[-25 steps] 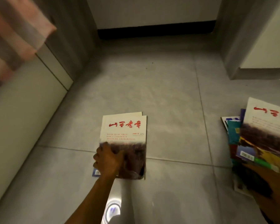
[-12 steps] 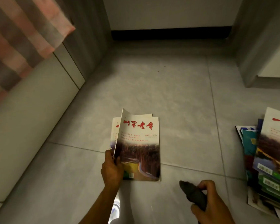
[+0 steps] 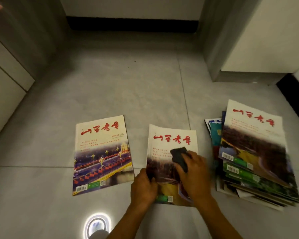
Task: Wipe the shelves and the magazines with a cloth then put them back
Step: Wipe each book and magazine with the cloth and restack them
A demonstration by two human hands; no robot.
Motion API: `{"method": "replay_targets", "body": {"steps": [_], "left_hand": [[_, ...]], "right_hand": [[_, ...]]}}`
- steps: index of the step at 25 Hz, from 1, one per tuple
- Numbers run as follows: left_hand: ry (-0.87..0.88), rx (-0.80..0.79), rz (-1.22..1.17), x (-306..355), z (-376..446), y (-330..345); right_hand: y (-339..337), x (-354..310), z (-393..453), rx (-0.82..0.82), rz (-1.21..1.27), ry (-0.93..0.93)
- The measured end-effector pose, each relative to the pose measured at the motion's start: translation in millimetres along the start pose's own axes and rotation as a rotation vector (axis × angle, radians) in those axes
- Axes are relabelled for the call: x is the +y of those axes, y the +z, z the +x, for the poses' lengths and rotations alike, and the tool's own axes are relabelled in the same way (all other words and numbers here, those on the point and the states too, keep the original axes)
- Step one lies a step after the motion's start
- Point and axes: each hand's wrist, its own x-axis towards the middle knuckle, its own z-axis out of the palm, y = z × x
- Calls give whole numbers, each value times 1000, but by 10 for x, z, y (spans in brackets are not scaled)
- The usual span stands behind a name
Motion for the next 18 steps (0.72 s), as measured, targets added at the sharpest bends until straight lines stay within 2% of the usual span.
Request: {"method": "replay_targets", "body": {"steps": [2, 3, 5, 7, 9, 12, 13, 14, 15, 16, 17, 18], "left_hand": [[54, 47, 148, -71, 83, -22], [84, 60, 175, -116, 132, -56], [108, 66, 187, -206, 189, -106], [96, 17, 154, -196, 219, -144], [108, -85, 152, -198, 280, -193], [102, -201, 265, -167, 405, -233], [94, -214, 278, -176, 439, -227], [89, -230, 281, -183, 463, -221], [81, -257, 286, -173, 474, -227], [79, -277, 306, -155, 477, -233], [76, -278, 320, -137, 492, -240], [75, -274, 319, -147, 515, -241]], "right_hand": [[445, 92, -229, -174, -140, 20], [586, 106, -414, -190, -155, -54], [704, 61, -741, -305, -64, -334], [603, 161, -602, -279, -82, -489], [470, 353, -234, -252, -23, -420], [558, 352, 140, 51, 239, 6], [654, 176, 161, 69, 192, -13], [738, 4, 105, 9, 128, -195], [822, -41, 46, -33, 25, -454], [832, 75, 117, -60, -70, -622], [760, 203, 295, -75, -102, -635], [705, 375, 487, -39, -76, -508]]}}
